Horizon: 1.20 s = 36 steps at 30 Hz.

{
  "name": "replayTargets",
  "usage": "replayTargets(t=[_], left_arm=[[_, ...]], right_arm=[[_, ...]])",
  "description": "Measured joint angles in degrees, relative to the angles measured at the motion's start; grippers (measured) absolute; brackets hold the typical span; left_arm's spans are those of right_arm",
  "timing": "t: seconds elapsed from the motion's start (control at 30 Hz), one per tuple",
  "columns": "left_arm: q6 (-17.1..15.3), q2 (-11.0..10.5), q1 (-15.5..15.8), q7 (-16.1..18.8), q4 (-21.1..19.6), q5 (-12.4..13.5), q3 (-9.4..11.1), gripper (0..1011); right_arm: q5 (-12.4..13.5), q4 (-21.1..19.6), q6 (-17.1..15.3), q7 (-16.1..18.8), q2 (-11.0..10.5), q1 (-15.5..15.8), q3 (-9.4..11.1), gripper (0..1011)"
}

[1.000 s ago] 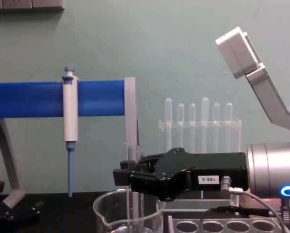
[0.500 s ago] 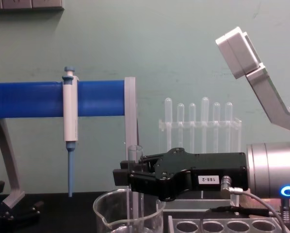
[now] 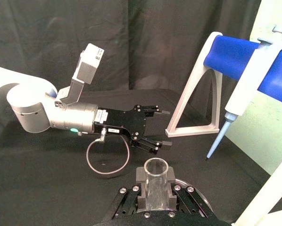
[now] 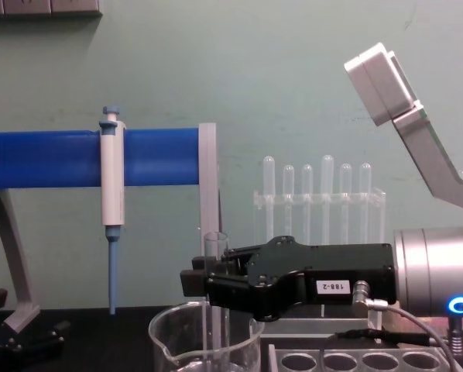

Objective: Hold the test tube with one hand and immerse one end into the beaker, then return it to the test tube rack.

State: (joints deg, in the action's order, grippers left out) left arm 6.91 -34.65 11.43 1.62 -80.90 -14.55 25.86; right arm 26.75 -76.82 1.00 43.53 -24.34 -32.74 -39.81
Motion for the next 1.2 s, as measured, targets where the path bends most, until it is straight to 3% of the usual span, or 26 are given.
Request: replayTargets(t=[1.2], left_arm=[[0.0, 0.0, 0.0, 0.0, 0.0, 0.0, 0.0, 1000]], right_arm=[[0.0, 0.0, 0.0, 0.0, 0.0, 0.0, 0.0, 238]])
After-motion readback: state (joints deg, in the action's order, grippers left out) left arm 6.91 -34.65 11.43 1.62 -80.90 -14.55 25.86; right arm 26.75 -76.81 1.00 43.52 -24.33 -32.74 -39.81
